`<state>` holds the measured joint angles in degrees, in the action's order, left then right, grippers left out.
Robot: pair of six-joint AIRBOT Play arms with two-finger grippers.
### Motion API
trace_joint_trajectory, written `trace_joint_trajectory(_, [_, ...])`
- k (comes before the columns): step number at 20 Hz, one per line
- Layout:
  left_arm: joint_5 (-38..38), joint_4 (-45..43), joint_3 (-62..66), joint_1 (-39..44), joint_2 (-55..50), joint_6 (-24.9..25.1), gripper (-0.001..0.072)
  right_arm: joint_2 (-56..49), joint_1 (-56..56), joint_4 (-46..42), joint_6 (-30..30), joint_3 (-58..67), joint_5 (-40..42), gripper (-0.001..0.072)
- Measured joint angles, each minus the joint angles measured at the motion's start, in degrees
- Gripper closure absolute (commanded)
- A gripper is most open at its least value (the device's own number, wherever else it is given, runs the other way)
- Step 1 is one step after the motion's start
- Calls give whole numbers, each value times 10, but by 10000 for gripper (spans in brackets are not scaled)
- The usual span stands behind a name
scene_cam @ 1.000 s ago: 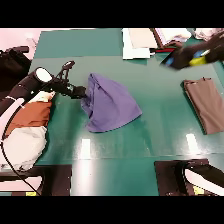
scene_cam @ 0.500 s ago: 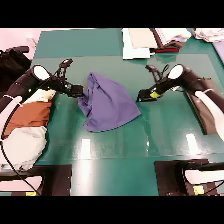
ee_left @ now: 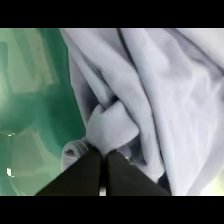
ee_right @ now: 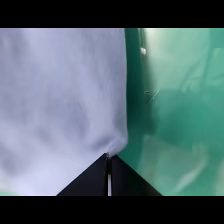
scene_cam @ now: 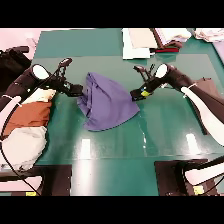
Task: Fold the shirts.
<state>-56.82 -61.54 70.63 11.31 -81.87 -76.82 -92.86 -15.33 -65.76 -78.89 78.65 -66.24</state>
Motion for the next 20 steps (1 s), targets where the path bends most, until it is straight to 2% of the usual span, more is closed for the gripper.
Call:
trace_joint_trajectory(5, [13,-134,38,0,92,-52,681,96,22,-110,4,106,-51,695])
trace_joint_trajectory(10, [23,-252,97,0,228,-89,682,228,76,-151,4,213,-73,695])
trace_joint_trajectory(16, [42,-287,200,0,361,-108,682,376,147,-164,4,292,-77,696])
trace_joint_trajectory(20, [42,-280,279,0,405,-114,682,441,218,-162,4,305,-80,696])
